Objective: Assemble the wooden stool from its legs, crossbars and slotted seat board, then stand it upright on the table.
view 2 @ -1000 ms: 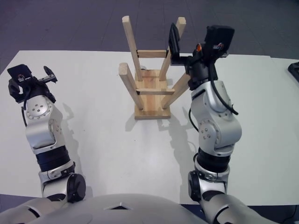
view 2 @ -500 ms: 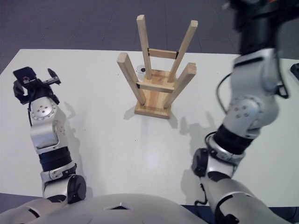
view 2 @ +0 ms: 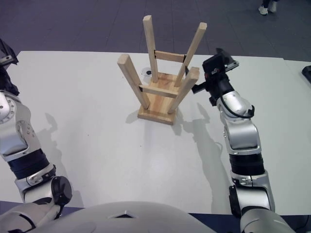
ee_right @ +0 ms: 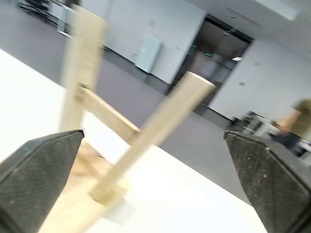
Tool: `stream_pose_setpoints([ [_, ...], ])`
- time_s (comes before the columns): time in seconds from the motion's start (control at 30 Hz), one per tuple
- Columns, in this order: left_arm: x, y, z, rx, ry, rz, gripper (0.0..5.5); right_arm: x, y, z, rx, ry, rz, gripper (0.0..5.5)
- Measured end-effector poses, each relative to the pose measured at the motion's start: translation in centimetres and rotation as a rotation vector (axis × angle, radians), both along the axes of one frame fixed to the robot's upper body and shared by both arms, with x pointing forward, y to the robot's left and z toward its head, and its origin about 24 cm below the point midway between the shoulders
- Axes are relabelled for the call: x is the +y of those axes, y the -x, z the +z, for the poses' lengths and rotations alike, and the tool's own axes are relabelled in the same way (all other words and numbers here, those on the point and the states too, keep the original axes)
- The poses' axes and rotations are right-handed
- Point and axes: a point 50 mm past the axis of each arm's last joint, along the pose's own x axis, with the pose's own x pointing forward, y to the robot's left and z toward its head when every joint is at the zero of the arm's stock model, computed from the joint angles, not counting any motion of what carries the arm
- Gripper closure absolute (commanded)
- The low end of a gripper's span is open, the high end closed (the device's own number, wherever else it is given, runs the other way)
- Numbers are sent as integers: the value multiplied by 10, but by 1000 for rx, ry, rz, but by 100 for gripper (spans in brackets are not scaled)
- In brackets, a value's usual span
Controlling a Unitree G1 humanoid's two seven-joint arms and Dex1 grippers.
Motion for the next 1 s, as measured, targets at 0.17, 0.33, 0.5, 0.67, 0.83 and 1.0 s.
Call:
stream_pose_setpoints([
  [0.17,-10,-4,1,-6,22,-31,10,53,11,16,-33,-257,134,12],
  [0.33,7,-2,-5,14,90,77,10,10,3,38,-180,-319,-98,12],
  [0.5,19,3,-9,27,124,158,10,-60,-7,110,-446,-460,-300,12],
  [0.67,10,-3,-11,56,61,128,10,-95,-47,70,-300,-204,-612,12],
  [0.83,-6,-10,-4,32,-59,-11,10,-61,-80,6,-87,31,-487,12],
  [1.0,2,-7,-7,45,-82,-4,10,-22,-69,-2,-84,-35,-213,12],
])
